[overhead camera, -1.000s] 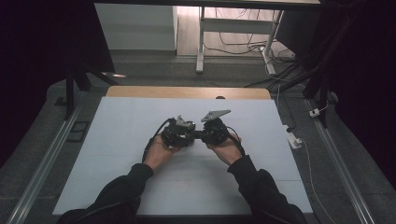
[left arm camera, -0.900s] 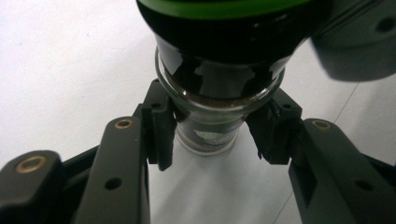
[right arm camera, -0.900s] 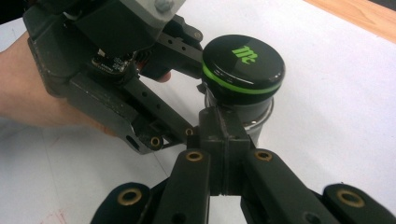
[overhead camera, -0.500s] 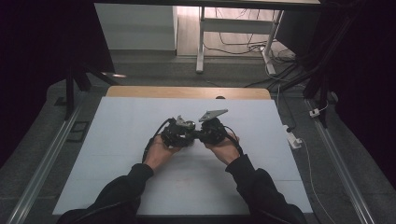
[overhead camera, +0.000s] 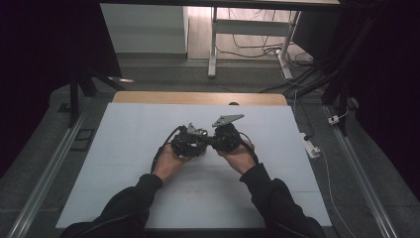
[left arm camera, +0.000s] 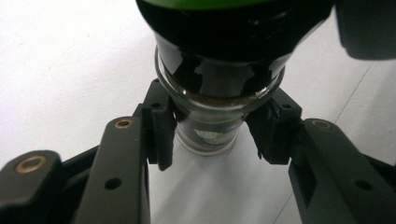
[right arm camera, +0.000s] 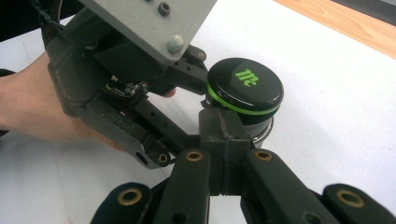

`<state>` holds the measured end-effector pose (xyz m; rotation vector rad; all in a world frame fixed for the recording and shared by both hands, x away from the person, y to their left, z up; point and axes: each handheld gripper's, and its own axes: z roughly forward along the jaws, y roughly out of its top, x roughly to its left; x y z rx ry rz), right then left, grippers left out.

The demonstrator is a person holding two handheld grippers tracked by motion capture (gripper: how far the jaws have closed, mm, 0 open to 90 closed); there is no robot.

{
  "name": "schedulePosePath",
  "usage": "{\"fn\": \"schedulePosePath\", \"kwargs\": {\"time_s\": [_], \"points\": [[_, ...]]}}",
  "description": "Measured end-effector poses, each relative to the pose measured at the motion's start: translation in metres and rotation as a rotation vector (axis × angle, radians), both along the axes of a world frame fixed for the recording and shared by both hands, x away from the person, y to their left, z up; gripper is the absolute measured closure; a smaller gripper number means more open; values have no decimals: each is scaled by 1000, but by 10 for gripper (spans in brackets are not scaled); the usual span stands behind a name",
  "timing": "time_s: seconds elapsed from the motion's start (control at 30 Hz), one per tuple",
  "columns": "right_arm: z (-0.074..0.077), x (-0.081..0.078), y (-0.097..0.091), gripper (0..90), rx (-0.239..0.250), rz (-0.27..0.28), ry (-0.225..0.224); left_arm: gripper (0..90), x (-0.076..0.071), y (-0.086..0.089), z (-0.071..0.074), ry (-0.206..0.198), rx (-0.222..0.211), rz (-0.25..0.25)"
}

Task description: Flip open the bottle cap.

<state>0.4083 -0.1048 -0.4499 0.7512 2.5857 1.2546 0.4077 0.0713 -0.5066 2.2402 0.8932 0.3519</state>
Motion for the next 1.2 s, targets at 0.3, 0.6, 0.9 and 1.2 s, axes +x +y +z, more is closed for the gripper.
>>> {"fn": "schedulePosePath", "kwargs": {"time_s": [0.3, 0.6, 0.9, 1.2], "points": [[5, 3, 0, 897, 7, -16, -4, 538, 1, 1, 0, 7, -3, -1], [9, 9, -1, 898, 16, -24, -25, 539, 1, 1, -1, 8, -13, 5], [11, 17, 0, 898, 18, -41, -37, 538, 1, 1, -1, 6, -16, 7], [12, 29, -2, 897, 35, -88, -37, 538, 0, 1, -1, 3, -6, 0]]}}
